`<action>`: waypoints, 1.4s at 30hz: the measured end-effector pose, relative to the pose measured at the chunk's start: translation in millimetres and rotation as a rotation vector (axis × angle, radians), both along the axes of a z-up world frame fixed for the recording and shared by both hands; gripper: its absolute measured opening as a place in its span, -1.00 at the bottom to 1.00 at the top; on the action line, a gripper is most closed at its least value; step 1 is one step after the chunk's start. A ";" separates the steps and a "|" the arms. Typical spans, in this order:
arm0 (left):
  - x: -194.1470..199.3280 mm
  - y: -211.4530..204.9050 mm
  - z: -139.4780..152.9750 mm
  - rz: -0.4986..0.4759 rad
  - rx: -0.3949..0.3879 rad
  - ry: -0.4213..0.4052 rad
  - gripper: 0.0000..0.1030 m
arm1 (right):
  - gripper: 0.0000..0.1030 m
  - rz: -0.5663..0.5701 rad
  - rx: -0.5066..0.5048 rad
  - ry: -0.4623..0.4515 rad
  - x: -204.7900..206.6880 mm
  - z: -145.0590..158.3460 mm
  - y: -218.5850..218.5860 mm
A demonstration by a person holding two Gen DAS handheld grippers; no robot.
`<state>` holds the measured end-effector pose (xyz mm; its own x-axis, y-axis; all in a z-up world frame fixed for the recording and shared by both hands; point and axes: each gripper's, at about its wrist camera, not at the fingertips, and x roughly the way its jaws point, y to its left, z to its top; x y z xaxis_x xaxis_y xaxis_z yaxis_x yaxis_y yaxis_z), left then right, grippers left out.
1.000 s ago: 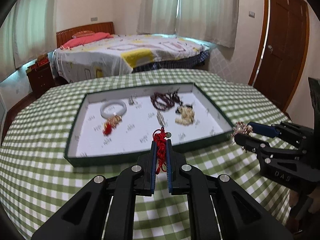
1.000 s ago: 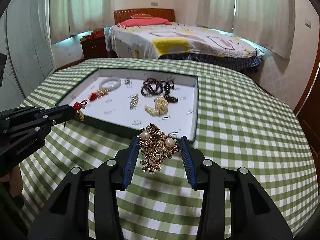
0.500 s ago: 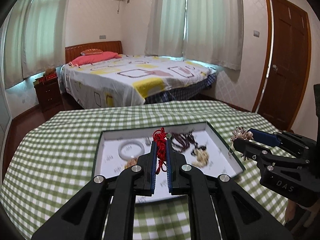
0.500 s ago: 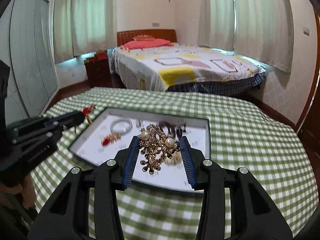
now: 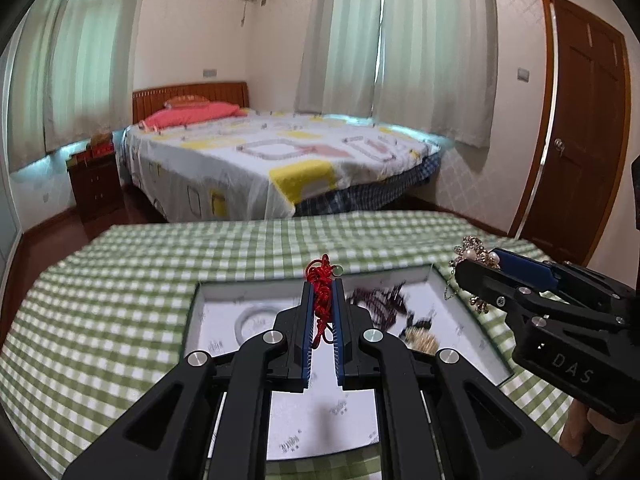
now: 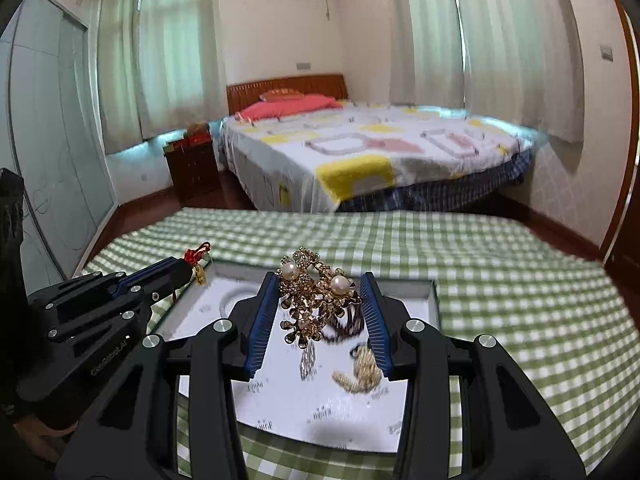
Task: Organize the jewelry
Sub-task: 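Carry the tassel over the tray with the left tool while the right tool carries the gold brooch, then open both tools to drop the tassel and gold brooch in the tray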
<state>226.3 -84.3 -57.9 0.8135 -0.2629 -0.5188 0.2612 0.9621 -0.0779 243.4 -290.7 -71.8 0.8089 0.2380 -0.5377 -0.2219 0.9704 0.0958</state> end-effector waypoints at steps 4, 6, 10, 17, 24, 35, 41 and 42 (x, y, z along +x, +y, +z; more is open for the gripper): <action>5.6 1.0 -29.9 0.003 0.011 0.067 -0.82 | -0.20 -0.001 -0.003 0.070 7.7 -32.0 5.7; 9.0 0.3 -42.7 0.006 0.017 0.097 -0.82 | -0.20 0.001 -0.003 0.104 10.4 -46.4 7.8; 14.3 0.4 -62.1 0.012 0.028 0.141 -0.82 | -0.20 0.005 -0.010 0.158 15.9 -67.9 11.3; 22.7 3.2 -83.3 0.023 0.026 0.221 -0.82 | -0.20 0.007 -0.021 0.218 23.4 -88.0 14.2; 27.0 5.3 -90.8 0.020 0.022 0.275 -0.82 | -0.20 0.010 -0.021 0.253 25.8 -97.4 14.2; 27.8 6.7 -98.1 0.020 0.014 0.326 -0.78 | -0.16 -0.003 -0.011 0.282 27.8 -101.2 11.1; 24.3 6.8 -96.6 0.022 0.023 0.318 -0.29 | -0.14 -0.005 -0.010 0.286 27.6 -101.5 9.5; 23.9 7.0 -96.3 0.022 0.023 0.317 -0.28 | -0.13 -0.006 -0.010 0.284 27.3 -101.3 9.3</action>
